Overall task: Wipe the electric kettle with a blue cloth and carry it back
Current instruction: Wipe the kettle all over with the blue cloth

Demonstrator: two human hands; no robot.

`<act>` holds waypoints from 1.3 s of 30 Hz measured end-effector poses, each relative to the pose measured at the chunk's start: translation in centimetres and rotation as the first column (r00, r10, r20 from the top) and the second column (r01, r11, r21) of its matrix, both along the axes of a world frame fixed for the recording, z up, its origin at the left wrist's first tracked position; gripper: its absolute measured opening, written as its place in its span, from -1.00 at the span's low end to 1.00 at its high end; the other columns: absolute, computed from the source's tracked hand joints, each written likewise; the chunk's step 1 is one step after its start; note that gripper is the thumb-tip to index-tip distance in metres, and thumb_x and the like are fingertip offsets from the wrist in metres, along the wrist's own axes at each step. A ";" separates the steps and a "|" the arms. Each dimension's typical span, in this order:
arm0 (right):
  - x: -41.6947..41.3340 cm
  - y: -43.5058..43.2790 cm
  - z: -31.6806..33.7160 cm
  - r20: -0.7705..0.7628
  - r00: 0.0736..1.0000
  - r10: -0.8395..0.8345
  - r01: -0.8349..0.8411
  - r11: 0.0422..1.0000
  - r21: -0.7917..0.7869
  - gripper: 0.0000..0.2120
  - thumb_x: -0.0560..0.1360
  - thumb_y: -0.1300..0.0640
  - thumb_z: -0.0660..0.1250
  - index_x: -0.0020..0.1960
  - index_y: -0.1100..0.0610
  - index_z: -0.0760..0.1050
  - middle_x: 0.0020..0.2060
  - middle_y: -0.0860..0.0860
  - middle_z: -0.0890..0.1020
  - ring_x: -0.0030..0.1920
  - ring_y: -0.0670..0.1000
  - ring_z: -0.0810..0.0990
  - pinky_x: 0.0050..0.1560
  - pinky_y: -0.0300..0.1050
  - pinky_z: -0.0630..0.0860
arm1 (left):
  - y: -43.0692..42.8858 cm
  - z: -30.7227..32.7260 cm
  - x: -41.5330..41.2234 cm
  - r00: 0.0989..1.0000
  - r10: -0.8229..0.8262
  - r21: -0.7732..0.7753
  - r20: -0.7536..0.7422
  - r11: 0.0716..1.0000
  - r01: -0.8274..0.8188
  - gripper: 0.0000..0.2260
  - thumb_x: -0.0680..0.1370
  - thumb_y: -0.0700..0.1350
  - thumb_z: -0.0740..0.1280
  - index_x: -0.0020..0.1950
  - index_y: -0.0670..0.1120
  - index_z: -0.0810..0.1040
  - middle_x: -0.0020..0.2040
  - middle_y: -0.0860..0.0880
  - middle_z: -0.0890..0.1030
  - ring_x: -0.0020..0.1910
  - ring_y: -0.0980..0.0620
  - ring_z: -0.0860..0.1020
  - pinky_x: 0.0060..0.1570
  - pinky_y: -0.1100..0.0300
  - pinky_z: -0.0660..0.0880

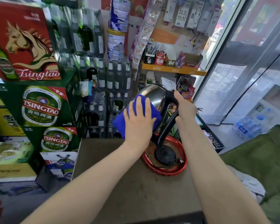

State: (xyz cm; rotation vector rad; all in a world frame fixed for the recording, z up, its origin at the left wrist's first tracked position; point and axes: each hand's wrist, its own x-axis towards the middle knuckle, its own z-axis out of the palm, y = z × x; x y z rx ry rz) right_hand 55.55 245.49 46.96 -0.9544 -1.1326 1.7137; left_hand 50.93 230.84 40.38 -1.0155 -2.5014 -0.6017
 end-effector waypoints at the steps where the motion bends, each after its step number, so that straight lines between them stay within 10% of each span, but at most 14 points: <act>1: -0.1 -0.1 -0.2 -0.008 1.000 0.001 -0.001 1.000 -0.019 -0.74 0.47 0.13 0.57 -0.07 0.23 0.53 -0.40 0.10 0.53 -0.64 -0.08 0.38 -0.61 -0.28 0.35 | 0.5 0.1 -0.1 0.997 -0.016 -0.053 -0.075 0.999 0.012 -0.39 0.59 0.12 0.06 0.57 -0.16 0.17 0.53 -0.25 0.27 0.44 -0.34 0.33 0.34 -0.28 0.35; 5: 0.0 -0.2 -0.1 -0.010 1.000 0.012 -0.013 0.998 -0.054 -0.76 0.49 0.14 0.56 -0.21 0.19 0.53 -0.45 0.08 0.54 -0.65 -0.08 0.38 -0.61 -0.30 0.34 | 1.3 3.0 -2.3 0.993 -0.099 -0.095 -0.064 0.991 0.093 -0.42 0.61 0.16 0.01 0.56 -0.10 0.18 0.54 -0.18 0.27 0.41 -0.29 0.37 0.30 -0.23 0.39; 9: 0.9 1.0 0.0 -0.049 0.998 0.034 -0.038 0.997 -0.074 -0.75 0.48 0.16 0.56 -0.04 0.24 0.53 -0.37 0.12 0.55 -0.62 -0.07 0.40 -0.62 -0.28 0.34 | 0.6 5.4 -6.3 0.919 -0.137 0.205 0.370 0.977 0.063 -0.53 0.67 0.16 0.00 0.50 -0.02 0.31 0.43 -0.15 0.43 0.28 -0.25 0.48 0.22 -0.08 0.41; 13: 1.9 1.9 0.3 -0.075 0.987 0.145 -0.146 0.989 -0.009 -0.80 0.51 0.13 0.53 -0.07 0.23 0.57 -0.32 0.08 0.54 -0.59 -0.09 0.38 -0.61 -0.28 0.33 | -0.9 4.9 -9.6 0.559 -0.170 0.274 0.812 0.956 -0.107 -0.44 0.66 0.22 -0.03 0.45 -0.12 0.41 0.35 -0.20 0.52 0.29 -0.19 0.49 0.31 0.02 0.38; 16: 1.7 2.1 0.8 -0.086 0.967 0.241 -0.237 0.970 0.052 -0.84 0.53 0.13 0.50 -0.13 0.19 0.59 -0.24 0.08 0.53 -0.57 -0.11 0.38 -0.61 -0.31 0.31 | -1.7 4.8 -10.2 0.268 -0.285 0.355 0.920 0.896 -0.267 -0.42 0.62 0.28 0.07 0.30 -0.18 0.50 0.07 -0.11 0.62 -0.03 -0.07 0.57 -0.05 0.16 0.48; 18: 1.3 2.3 0.7 -0.093 0.961 0.262 -0.259 0.965 0.039 -0.84 0.54 0.12 0.49 -0.11 0.19 0.59 -0.21 0.09 0.53 -0.56 -0.12 0.38 -0.62 -0.32 0.31 | -1.5 5.6 -10.2 0.320 -0.282 0.372 0.904 0.889 -0.268 -0.43 0.64 0.25 0.05 0.33 -0.18 0.49 0.09 -0.13 0.62 0.01 -0.09 0.56 -0.02 0.15 0.46; 23: 0.4 2.0 0.3 -0.095 0.971 0.220 -0.224 0.974 -0.029 -0.80 0.57 0.14 0.47 -0.19 0.17 0.55 -0.31 0.06 0.53 -0.61 -0.13 0.35 -0.64 -0.33 0.29 | -0.1 8.2 -8.0 0.875 -0.110 0.286 0.471 0.958 -0.033 -0.53 0.68 0.12 -0.01 0.45 -0.09 0.39 0.38 -0.21 0.49 0.30 -0.24 0.47 0.25 -0.02 0.36; 26: -0.1 1.3 -0.2 -0.054 0.963 0.265 -0.265 0.964 0.012 -0.80 0.59 0.15 0.43 -0.19 0.17 0.55 -0.30 0.09 0.53 -0.61 -0.13 0.35 -0.63 -0.33 0.29 | 0.8 7.5 -6.6 0.961 -0.140 0.235 0.238 0.969 0.083 -0.51 0.67 0.12 0.03 0.53 -0.10 0.27 0.42 -0.20 0.41 0.28 -0.27 0.47 0.22 -0.09 0.39; 30: 0.6 0.2 -0.6 -0.028 0.945 0.326 -0.320 0.940 0.118 -0.80 0.60 0.16 0.43 -0.19 0.18 0.60 -0.38 0.03 0.58 -0.60 -0.14 0.36 -0.60 -0.32 0.30 | 0.6 7.4 -8.7 0.880 -0.181 0.358 0.439 0.934 0.014 -0.56 0.68 0.11 0.04 0.48 -0.05 0.38 0.38 -0.16 0.50 0.32 -0.20 0.46 0.21 0.03 0.37; 34: -0.3 -1.9 -1.4 0.079 0.970 0.231 -0.245 0.920 0.307 -0.86 0.53 0.09 0.51 -0.03 0.17 0.69 -0.38 -0.06 0.64 -0.51 -0.08 0.43 -0.50 -0.25 0.39 | -0.4 4.2 -10.8 0.586 -0.192 0.445 0.787 0.835 -0.324 -0.49 0.66 0.19 -0.01 0.40 -0.08 0.46 0.36 -0.17 0.51 0.32 -0.19 0.46 0.35 -0.01 0.34; 39: -2.0 -4.5 -6.8 0.300 0.936 0.185 -0.307 0.844 0.439 -0.67 0.45 -0.05 0.55 0.17 0.03 0.70 0.08 -0.05 0.74 0.09 -0.02 0.69 0.20 -0.02 0.62 | -2.5 -4.2 -9.8 0.382 -0.176 0.377 0.907 0.744 -0.551 -0.34 0.54 0.34 -0.03 0.39 -0.05 0.48 0.31 -0.13 0.56 0.26 -0.18 0.51 0.34 -0.11 0.40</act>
